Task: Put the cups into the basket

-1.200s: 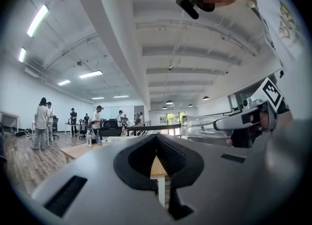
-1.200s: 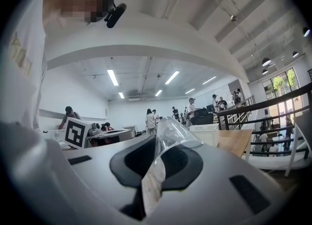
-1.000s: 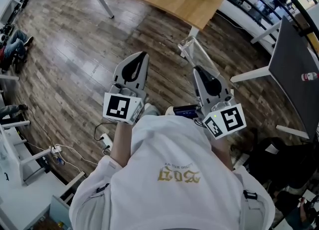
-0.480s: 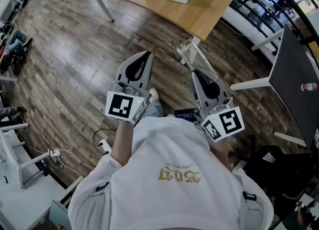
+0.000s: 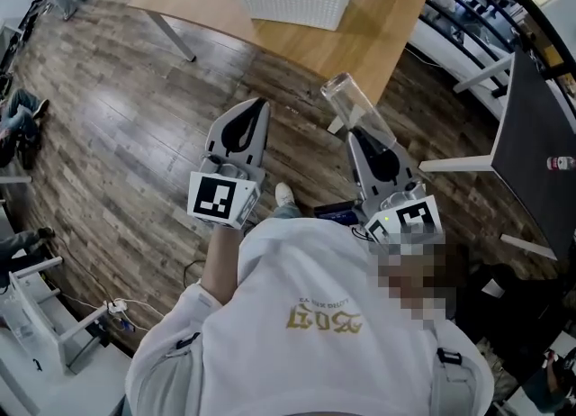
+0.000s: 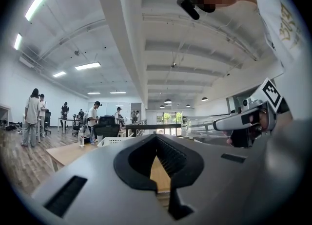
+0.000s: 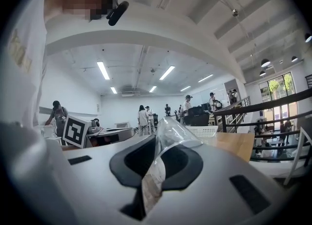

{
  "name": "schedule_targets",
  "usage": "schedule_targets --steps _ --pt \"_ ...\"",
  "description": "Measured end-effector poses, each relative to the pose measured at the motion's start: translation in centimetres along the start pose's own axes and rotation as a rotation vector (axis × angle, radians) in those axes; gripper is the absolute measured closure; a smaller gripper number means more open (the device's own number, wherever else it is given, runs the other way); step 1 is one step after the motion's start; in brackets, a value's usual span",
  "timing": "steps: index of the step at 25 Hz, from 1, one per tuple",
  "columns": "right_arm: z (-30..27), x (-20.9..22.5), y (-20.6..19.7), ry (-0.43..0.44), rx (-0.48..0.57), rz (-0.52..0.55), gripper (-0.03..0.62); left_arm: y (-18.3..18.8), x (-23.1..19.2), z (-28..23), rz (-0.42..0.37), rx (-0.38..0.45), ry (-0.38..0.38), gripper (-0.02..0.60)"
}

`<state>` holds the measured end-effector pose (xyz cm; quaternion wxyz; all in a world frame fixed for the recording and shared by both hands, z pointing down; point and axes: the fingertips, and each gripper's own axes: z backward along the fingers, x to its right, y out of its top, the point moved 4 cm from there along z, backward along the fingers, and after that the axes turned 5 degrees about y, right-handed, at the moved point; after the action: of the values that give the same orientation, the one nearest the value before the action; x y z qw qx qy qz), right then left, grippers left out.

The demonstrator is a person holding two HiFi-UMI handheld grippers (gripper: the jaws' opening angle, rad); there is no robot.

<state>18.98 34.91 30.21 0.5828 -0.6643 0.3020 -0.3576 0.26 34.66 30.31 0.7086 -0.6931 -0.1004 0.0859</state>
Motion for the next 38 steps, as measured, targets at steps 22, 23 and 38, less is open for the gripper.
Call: schedule_targets --steps 22,23,38 --pt "-13.1 14.9 3.0 0.030 -0.030 -0.007 0.562 -0.4 -8.3 -18.3 0.002 -0.003 0.038 0.574" --pt "-13.6 15.6 3.1 0.038 -0.025 -0.007 0.562 -0.3 -8.5 -19.0 -0.002 -0.002 0.043 0.575" --pt "-19.1 24.4 4.0 0.093 -0.028 -0.025 0.562 -0.5 -10.0 -28.2 -0.026 -0.003 0.083 0.575"
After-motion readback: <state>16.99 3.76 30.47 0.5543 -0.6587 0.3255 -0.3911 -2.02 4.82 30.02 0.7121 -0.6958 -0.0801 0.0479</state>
